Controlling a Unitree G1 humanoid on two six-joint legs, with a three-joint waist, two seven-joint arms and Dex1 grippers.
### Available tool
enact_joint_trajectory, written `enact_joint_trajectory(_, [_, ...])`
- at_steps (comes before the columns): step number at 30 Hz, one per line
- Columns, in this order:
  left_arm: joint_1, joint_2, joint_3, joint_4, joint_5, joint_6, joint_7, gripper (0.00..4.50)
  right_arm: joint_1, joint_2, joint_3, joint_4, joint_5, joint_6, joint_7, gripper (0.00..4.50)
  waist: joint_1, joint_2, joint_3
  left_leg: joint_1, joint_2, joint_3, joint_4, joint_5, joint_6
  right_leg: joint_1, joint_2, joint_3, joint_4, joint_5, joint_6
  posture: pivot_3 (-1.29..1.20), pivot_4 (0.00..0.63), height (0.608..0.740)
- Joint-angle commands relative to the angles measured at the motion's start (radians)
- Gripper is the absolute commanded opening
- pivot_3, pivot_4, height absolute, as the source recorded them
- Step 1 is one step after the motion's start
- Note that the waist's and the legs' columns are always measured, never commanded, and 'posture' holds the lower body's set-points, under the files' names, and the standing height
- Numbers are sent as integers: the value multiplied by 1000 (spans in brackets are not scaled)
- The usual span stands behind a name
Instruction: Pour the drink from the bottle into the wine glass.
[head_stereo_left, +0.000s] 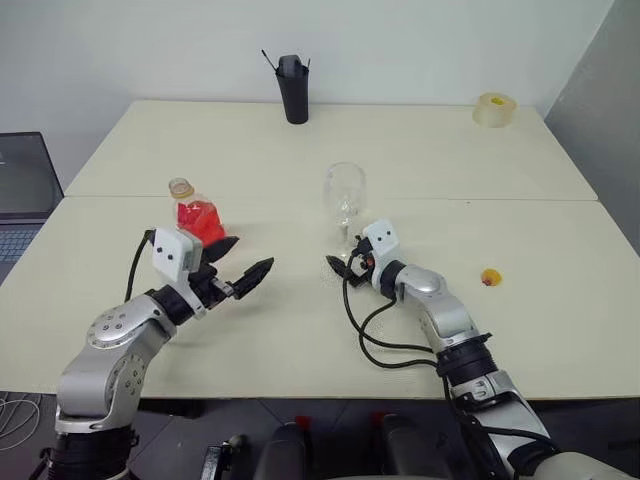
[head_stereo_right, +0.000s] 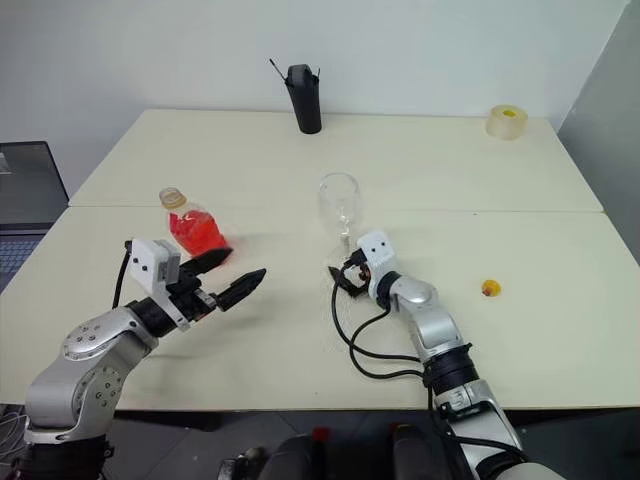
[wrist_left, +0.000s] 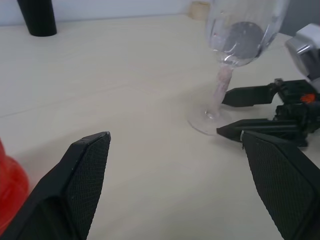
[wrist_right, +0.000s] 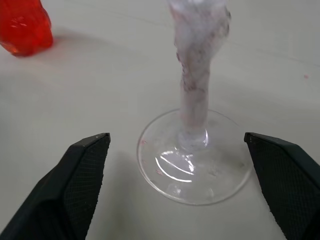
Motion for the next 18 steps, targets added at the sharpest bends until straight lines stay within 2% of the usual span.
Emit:
enact_joint_trajectory(1, [24, -8, 46, -9, 15, -43, 23, 4500, 18, -67, -2, -206, 49, 112, 71, 4464, 2, 0, 0, 0, 0, 0, 0, 0, 0, 0, -1, 0, 0, 0, 0, 0, 150, 740])
enact_joint_trajectory(4, [53, -27, 60, -5, 27, -62, 47, 4500, 35, -172, -21, -394, 106, 263, 132, 4464, 8, 0, 0, 0, 0, 0, 0, 0, 0, 0, -2, 0, -1, 0, 0, 0, 150, 740])
enact_joint_trajectory(7, [77, -51, 65, 9, 57, -97, 78, 4500, 32, -329, -64, -568, 201, 453, 218, 4464, 10, 0, 0, -1, 0, -1, 0, 0, 0, 0, -2, 0, -1, 0, 0, 0, 150, 740])
enact_joint_trajectory(10, [84, -74, 69, 34, 88, -138, 109, 4500, 10, -474, -135, -666, 303, 583, 291, 4464, 11, -1, 0, -1, -1, -1, 0, 0, 1, 1, -2, -1, -2, 0, 0, 0, 150, 740])
enact_joint_trajectory(13, [66, -94, 75, 79, 153, -197, 175, 4500, -80, -606, -235, -726, 446, 729, 365, 4464, 9, -1, 1, -1, -1, -1, 0, 0, 1, 1, -2, -1, -2, 0, 0, 0, 150, 740])
enact_joint_trajectory(15, [44, -102, 86, 124, 192, -221, 229, 4500, -179, -630, -289, -749, 555, 824, 382, 4464, 5, -1, 1, 0, -1, -1, 0, -1, 1, 0, -1, 0, -2, 0, 0, 0, 150, 740])
enact_joint_trajectory(18, [2, -109, 89, 166, 203, -241, 251, 4500, -325, -584, -288, -738, 619, 904, 322, 4464, 2, -1, 1, 0, 0, -1, -2, -1, 1, 0, 0, 0, -1, 0, 0, 0, 150, 740])
